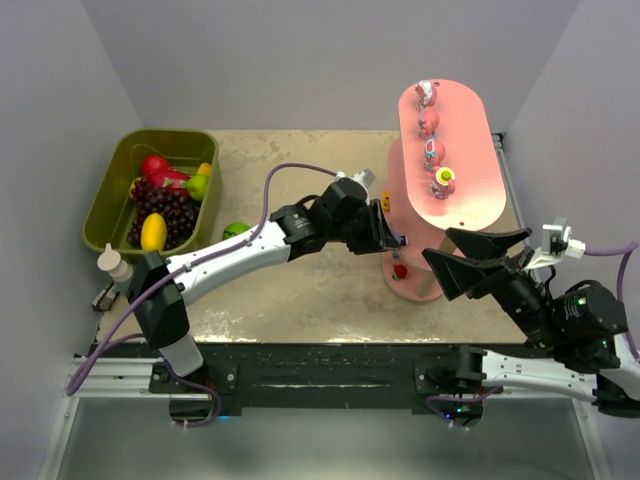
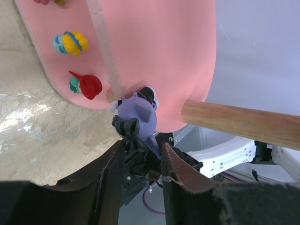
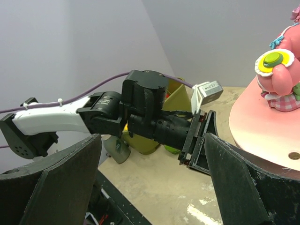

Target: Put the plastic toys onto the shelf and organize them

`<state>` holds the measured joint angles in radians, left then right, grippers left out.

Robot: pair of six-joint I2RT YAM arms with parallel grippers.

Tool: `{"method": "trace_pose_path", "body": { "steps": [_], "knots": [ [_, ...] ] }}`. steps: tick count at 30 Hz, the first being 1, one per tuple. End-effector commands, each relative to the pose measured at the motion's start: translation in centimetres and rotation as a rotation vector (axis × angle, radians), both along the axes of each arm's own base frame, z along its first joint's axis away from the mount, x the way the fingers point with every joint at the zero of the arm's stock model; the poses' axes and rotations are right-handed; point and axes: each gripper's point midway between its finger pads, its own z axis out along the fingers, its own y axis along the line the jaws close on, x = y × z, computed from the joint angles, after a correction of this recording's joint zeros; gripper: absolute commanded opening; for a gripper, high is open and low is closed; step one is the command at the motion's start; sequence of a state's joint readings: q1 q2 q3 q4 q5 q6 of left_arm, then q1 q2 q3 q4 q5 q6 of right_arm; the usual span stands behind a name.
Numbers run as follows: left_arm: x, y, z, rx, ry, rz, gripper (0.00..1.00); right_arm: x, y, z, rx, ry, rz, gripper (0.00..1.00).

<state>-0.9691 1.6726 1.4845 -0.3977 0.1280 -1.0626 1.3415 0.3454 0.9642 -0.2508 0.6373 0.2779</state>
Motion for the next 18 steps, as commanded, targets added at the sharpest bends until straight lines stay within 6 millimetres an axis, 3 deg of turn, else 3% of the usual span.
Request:
{"method": "trace_pose_path", "body": {
  "steps": [1, 18],
  "knots": [
    [0.5, -1.9, 3.8, -0.097, -0.053, -0.037, 0.22, -0.1, -1.1, 1.4, 0.063, -0.02, -0.012, 0.94],
    [0.6, -4.9, 4.0, -0.09, -0.041, -0.099, 0.22, -0.1, -1.0, 1.0, 0.062, -0.022, -0.008, 0.94]
  ]
}}
